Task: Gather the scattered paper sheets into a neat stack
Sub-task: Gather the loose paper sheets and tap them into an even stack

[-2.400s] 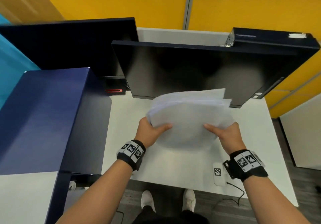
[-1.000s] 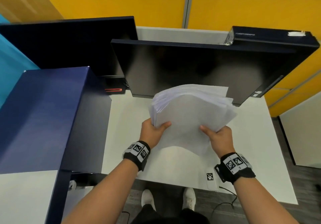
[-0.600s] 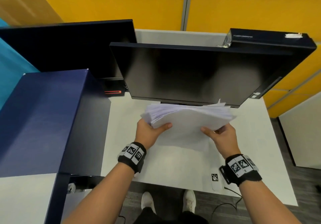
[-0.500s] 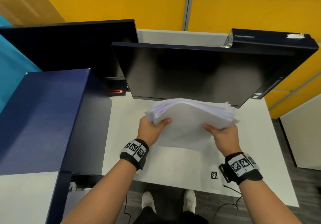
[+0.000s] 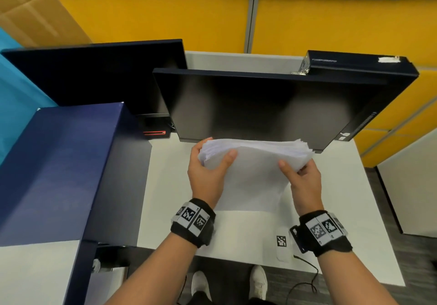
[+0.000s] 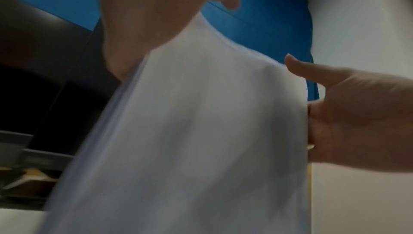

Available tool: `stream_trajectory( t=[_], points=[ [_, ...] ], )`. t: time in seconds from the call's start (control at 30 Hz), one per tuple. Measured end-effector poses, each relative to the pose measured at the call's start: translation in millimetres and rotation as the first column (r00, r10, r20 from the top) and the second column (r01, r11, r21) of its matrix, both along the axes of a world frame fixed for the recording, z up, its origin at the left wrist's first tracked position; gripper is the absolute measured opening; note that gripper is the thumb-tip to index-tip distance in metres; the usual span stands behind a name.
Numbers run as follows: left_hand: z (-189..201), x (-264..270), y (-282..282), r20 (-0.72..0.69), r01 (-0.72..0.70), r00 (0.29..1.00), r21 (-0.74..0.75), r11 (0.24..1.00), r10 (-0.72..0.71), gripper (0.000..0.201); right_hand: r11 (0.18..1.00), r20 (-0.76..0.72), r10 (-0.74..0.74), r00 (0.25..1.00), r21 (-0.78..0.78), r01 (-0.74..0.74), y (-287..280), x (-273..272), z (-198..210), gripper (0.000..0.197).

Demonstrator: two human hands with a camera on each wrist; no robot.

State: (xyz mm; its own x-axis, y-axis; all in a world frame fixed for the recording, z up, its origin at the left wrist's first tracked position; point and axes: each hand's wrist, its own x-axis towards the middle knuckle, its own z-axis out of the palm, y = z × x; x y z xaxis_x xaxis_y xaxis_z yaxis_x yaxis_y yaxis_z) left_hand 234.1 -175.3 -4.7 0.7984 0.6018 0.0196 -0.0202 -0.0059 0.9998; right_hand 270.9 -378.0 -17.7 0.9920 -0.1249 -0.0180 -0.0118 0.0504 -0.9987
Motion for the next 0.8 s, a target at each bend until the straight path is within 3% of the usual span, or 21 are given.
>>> stream_trajectory(
  t=[0.1, 0.2, 0.3, 0.37, 0.47, 0.6, 0.7, 0.77, 0.8],
  points=[
    [19.0, 5.8, -13.2, 0.005, -0.117, 0.993, -0.144, 0.983, 0.119, 0.035, 0.993, 0.026, -0.109, 0.994, 0.049, 0.107, 15.2, 1.3, 21.3, 0.029],
    [24.9, 12.6, -16.1, -0.030, -0.162, 0.987, -0.186, 0.969, 0.160, 0.030, 0.975, -0.019, -0.209, 0.978, 0.078, 0.210, 27.8, 6.3, 31.3, 0.028],
    [26.8, 16.6, -12.9, -0.032, -0.188, 0.982, -0.187, 0.964, 0.185, 0.017, 0.964, -0.015, -0.261, 0.965, 0.049, 0.262, 30.3, 11.2, 36.0, 0.017],
    [28.8, 16.5, -11.1, -0.006, -0.176, 0.984, -0.168, 0.970, 0.178, 0.020, 0.961, -0.008, -0.268, 0.963, 0.073, 0.267, 28.4, 12.9, 37.8, 0.010],
    [28.8, 15.3, -9.2, -0.009, -0.106, 0.994, -0.116, 0.988, 0.105, 0.015, 0.966, -0.022, -0.253, 0.967, 0.040, 0.254, 28.1, 15.5, 39.1, 0.018],
    [25.9, 11.1, -4.2, -0.008, -0.053, 0.999, -0.017, 0.998, 0.053, 0.009, 0.968, 0.006, -0.251, 0.968, 0.030, 0.250, 27.1, 19.7, 37.9, 0.004],
    [24.5, 6.8, 8.7, 0.069, 0.032, 0.997, -0.045, 0.998, -0.029, 0.025, 0.986, 0.080, -0.145, 0.986, 0.091, 0.138, 12.6, 18.5, 33.6, 0.018],
    [8.1, 5.4, 30.4, 0.137, 0.232, 0.965, -0.040, 0.972, -0.224, 0.057, 0.995, 0.157, 0.093, 0.983, 0.021, -0.098, -8.1, 18.5, 20.2, 0.047],
    [-4.9, 5.3, 41.9, 0.116, 0.334, 0.937, -0.028, 0.942, -0.329, 0.074, 0.979, 0.120, 0.202, 0.972, -0.025, -0.200, -16.5, 19.5, 12.6, 0.056]
  ],
)
